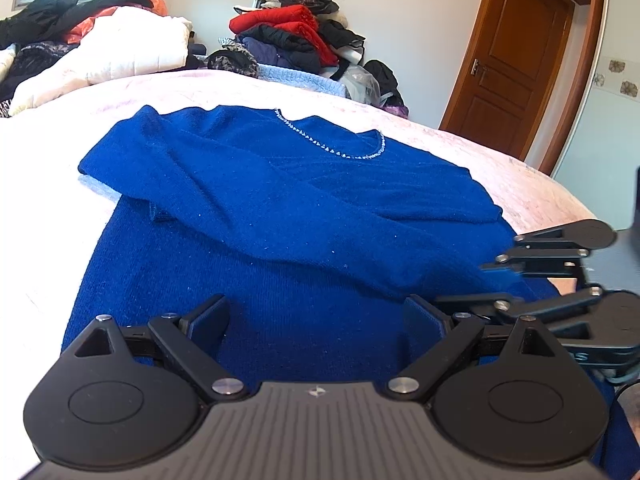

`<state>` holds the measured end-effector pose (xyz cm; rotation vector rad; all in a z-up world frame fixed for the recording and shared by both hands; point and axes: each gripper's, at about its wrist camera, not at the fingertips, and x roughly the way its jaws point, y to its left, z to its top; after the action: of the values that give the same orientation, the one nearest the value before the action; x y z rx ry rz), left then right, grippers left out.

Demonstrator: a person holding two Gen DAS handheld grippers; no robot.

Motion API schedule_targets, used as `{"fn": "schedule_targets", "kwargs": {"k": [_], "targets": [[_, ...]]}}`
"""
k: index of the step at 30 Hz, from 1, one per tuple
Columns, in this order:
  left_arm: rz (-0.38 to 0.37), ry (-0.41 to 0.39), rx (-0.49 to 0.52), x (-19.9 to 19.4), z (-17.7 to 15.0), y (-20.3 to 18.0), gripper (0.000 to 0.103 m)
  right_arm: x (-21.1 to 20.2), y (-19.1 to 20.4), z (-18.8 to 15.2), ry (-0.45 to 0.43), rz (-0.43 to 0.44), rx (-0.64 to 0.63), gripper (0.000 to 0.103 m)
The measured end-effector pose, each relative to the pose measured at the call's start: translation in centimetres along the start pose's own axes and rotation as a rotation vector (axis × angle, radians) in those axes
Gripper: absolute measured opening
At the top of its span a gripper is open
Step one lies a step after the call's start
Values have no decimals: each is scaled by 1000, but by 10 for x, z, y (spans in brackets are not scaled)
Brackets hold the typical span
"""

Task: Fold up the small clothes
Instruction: 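Carry the held sleeve across the body over the first sleeve with the right gripper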

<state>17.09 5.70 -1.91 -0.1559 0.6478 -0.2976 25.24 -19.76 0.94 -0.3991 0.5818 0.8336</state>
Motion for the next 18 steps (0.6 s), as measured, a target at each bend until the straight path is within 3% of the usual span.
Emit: {"fn": "schedule_targets", "kwargs": {"k": [6,7,10,13,16,18], "targets": [[-20,-9,-27,0,-1,4,96,12,-5,3,6,9,-17,21],[-25,-10,-33,0,0,5,96,13,-10,6,25,37,39,13],[-33,-15,-43,-1,-1,7,96,13,-57,17,71,232,408,8],[-42,-20,-55,-1,-1,9,96,-1,-113,22,-60,408,744,8],[-46,-24,-64,-2,-2,9,96,-18,-175,33,-196,451,939,8],[-45,-24,-62,-2,-1,9,96,-27,-213,35,-236,429,1008,8]]}}
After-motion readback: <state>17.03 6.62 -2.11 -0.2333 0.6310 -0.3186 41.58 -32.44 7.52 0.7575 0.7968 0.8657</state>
